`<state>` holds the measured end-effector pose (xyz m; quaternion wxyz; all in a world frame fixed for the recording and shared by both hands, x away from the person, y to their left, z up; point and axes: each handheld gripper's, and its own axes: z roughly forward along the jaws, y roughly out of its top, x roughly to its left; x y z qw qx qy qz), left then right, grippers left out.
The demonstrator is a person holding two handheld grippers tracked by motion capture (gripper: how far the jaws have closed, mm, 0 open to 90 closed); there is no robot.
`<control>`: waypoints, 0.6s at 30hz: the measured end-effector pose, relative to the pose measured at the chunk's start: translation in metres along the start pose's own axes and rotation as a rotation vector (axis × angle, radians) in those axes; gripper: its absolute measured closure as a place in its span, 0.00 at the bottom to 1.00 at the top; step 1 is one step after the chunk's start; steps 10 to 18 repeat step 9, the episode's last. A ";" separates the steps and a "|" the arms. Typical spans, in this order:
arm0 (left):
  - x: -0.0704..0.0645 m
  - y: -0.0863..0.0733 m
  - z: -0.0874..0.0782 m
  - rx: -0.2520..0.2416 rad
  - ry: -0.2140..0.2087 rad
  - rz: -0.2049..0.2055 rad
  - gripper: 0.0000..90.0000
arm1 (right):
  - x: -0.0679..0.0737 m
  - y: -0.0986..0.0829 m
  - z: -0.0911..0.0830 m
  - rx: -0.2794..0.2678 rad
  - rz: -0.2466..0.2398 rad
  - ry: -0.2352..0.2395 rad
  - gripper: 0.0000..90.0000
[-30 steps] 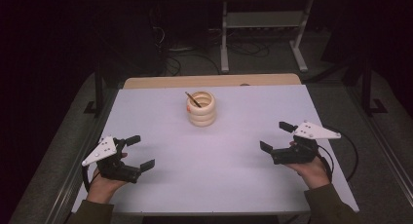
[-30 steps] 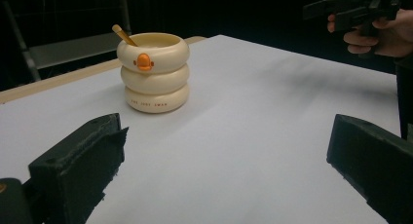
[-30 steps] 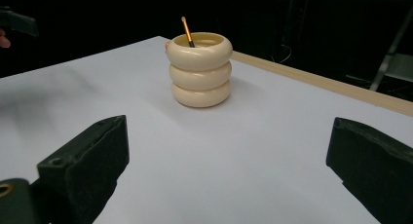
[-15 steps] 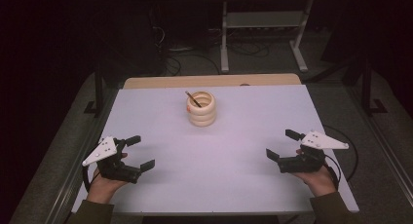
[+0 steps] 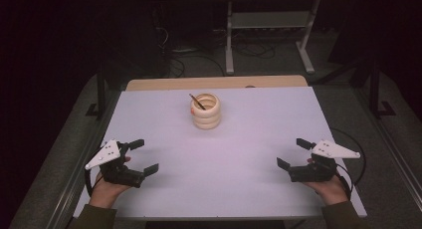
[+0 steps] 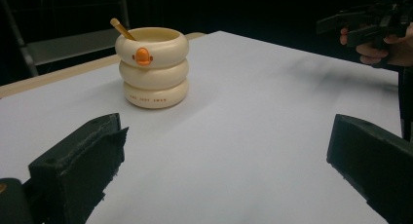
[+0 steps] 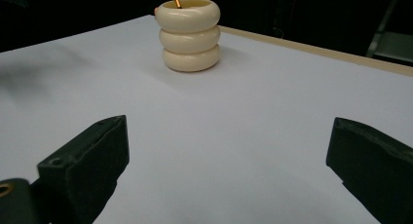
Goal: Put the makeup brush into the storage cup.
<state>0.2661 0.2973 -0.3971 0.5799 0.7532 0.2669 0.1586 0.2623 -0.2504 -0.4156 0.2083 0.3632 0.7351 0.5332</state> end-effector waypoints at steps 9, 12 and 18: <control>0.001 0.000 0.000 0.006 -0.001 0.006 0.00 | 0.000 0.001 0.000 -0.003 -0.006 0.003 0.01; 0.001 0.000 0.000 0.006 -0.001 0.006 0.00 | 0.000 0.001 0.000 -0.003 -0.006 0.003 0.01; 0.001 0.000 0.000 0.006 -0.001 0.006 0.00 | 0.000 0.001 0.000 -0.003 -0.006 0.003 0.01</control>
